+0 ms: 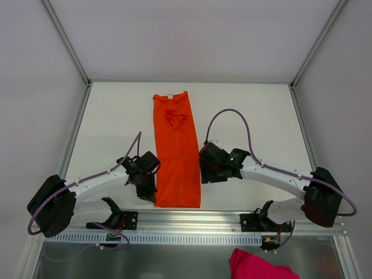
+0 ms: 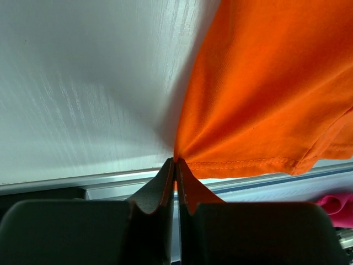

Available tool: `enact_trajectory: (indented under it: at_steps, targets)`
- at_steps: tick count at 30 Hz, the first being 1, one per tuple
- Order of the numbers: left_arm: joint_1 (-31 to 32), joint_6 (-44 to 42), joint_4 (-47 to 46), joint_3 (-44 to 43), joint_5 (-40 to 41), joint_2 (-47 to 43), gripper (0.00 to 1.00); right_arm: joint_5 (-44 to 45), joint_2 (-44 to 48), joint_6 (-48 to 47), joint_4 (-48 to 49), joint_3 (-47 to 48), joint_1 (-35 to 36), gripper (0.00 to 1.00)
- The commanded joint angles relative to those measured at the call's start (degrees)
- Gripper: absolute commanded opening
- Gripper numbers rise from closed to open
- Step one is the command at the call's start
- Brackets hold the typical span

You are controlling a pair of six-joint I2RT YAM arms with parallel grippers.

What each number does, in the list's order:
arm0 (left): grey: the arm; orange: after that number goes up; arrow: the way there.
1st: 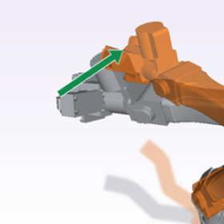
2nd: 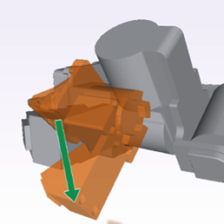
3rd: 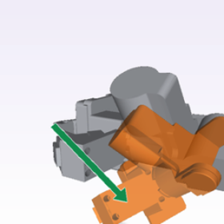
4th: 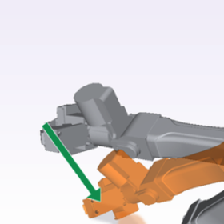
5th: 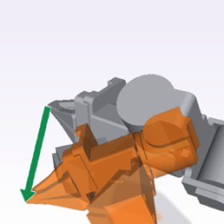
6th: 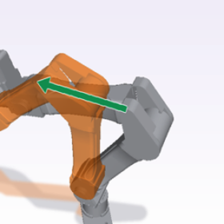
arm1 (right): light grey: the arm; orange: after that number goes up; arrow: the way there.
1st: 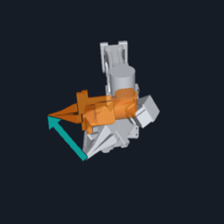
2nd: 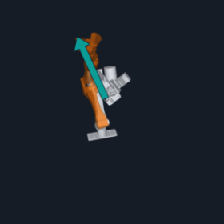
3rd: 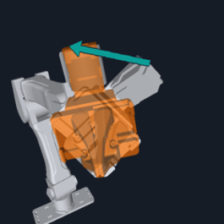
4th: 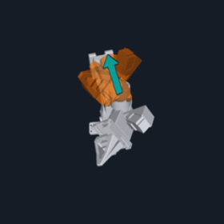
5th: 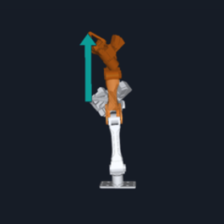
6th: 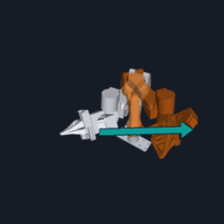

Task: Fold and stack the t-shirts
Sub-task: Rotate the tshirt 90 degrees

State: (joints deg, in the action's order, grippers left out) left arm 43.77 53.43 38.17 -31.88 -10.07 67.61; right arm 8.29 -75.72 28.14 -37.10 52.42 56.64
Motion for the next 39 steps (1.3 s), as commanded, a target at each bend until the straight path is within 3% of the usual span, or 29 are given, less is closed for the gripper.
enact_trajectory:
  at_steps: [1, 4, 12, 31, 32, 36, 39]
  targets:
    - [-0.7, -0.1, 0.8, 0.2, -1.1, 1.8, 0.04, -6.3, -3.4, 5.4, 9.1, -1.7, 2.4, 0.54]
    - [-0.7, -0.6, 0.6, -0.3, -1.0, 3.3, 0.15, -5.7, -7.2, 5.9, 8.8, -2.1, 5.6, 0.55]
    - [-0.7, -0.9, 0.4, -0.1, -0.9, 3.1, 0.27, -5.3, -13.2, 8.8, 10.1, -2.9, 11.3, 0.55]
    - [-0.7, 0.6, -6.5, 3.7, -0.1, -2.5, 0.27, -0.4, -10.7, 13.6, 4.6, -4.1, 15.7, 0.54]
    - [-0.7, 0.7, -6.6, 3.6, 0.0, -3.1, 0.27, -0.3, -10.8, 13.6, 4.5, -4.0, 15.8, 0.53]
    - [-0.7, 0.9, -5.9, 3.6, 0.2, -3.1, 0.27, -0.6, -10.8, 13.8, 5.1, -4.9, 15.4, 0.34]
    - [-0.7, 0.9, -5.2, 3.2, 0.3, -3.4, 0.27, -3.7, -10.7, 13.9, 8.7, -7.1, 13.7, 0.35]
